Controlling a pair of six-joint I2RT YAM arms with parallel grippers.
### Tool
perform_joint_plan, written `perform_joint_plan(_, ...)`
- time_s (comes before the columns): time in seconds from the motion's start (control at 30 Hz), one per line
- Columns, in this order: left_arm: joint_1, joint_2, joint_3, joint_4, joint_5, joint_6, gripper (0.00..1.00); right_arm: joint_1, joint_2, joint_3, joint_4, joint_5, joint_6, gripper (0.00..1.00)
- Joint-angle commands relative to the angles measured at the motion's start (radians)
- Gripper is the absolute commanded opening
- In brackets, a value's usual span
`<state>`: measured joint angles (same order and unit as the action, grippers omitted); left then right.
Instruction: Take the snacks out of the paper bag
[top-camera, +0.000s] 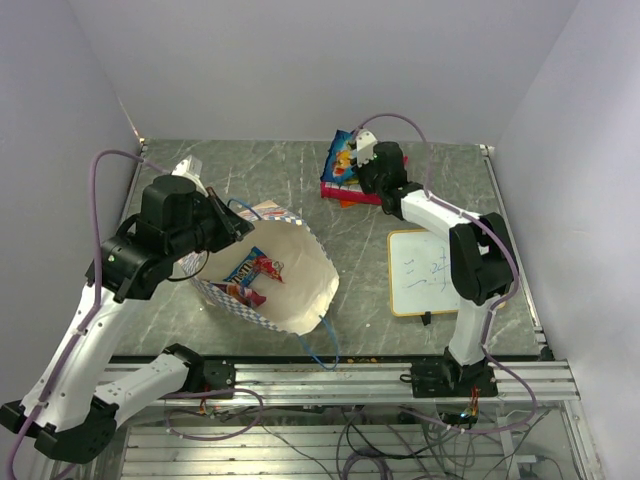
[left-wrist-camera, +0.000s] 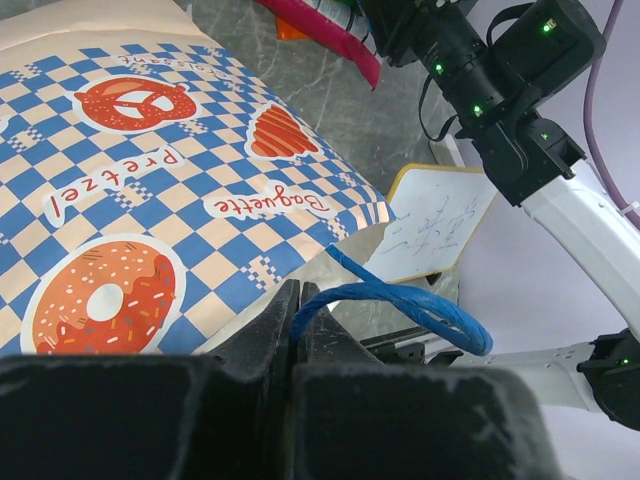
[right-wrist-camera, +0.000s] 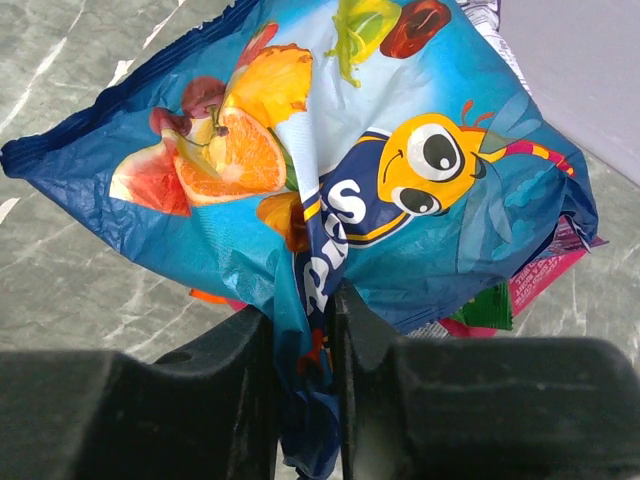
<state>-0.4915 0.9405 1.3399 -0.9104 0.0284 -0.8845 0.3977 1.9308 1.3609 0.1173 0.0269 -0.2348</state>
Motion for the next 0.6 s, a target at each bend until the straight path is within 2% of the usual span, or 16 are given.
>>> perform_joint_plan(0.0,0.004,0.007,-0.003,0.027,0.018,0.007,0.07,0.012,0.022,0.028,-0.032,-0.024,0.032,0.23)
perform_joint_plan(0.43,0.004,0.046,-0.006,0.056,0.043,0.027,0.07,0.016,-0.022,0.01,-0.036,0.082,-0.004,0.42)
perform_joint_plan(0.57,0.004,0.055,0.002,0.056,0.046,0.038,0.07,0.016,-0.041,0.022,-0.045,0.098,-0.016,0.54)
